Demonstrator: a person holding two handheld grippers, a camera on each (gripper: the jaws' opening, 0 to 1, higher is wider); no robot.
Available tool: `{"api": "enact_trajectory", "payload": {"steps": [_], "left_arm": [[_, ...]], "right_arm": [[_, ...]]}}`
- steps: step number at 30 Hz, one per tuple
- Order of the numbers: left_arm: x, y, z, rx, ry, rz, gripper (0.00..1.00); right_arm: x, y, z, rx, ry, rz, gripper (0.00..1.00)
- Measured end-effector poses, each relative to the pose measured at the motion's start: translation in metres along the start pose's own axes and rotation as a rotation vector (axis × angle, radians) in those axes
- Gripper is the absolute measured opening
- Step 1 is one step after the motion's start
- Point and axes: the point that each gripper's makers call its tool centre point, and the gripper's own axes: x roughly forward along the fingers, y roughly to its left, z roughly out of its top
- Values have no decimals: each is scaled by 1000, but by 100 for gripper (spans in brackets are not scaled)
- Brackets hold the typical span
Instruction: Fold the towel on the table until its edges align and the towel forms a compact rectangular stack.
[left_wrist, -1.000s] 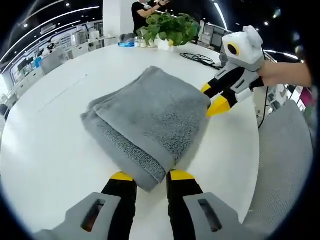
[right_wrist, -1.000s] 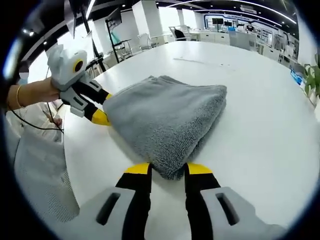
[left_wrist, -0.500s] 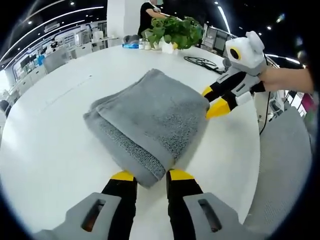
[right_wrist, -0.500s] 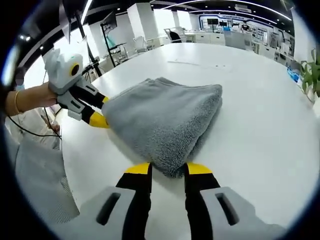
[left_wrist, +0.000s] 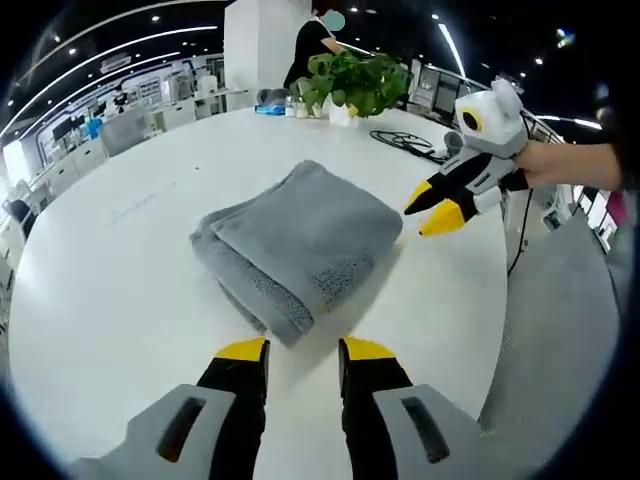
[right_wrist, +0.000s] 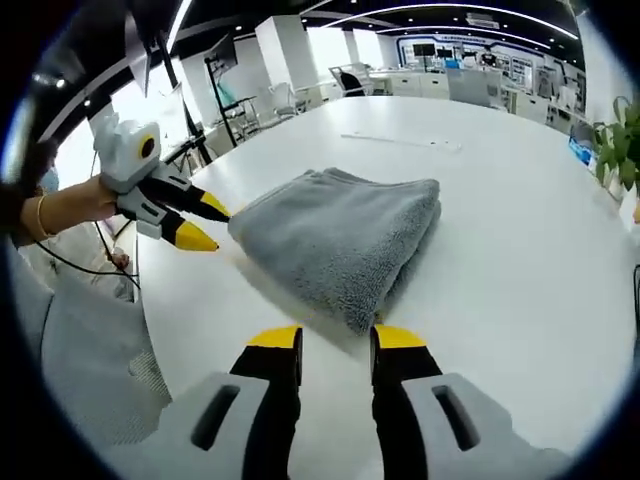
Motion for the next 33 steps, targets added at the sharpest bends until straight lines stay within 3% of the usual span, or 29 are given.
{"api": "enact_trajectory", "payload": {"steps": [8, 11, 17, 24, 28, 33], "left_arm": [[-28, -11, -9, -29, -50, 22, 35], [-41, -11, -3, -36, -123, 61, 40], [-64, -16, -2, -77, -197, 94, 53], [-78, -26, -1, -74, -246, 109, 69], [-83, -34, -1, -96, -285, 104, 73], [-83, -38, -6, -121, -288, 108, 78]], "right_arm": [[-24, 11, -4, 3, -27, -8, 27], [-34, 16, -4, -1, -45, -13, 29], [-50, 23, -12, 15, -80, -26, 37], [-65, 28, -19, 40, -150, -61, 46], [-72, 29, -25, 98, -179, -85, 51], [-77, 32, -31, 128, -204, -101, 62]]}}
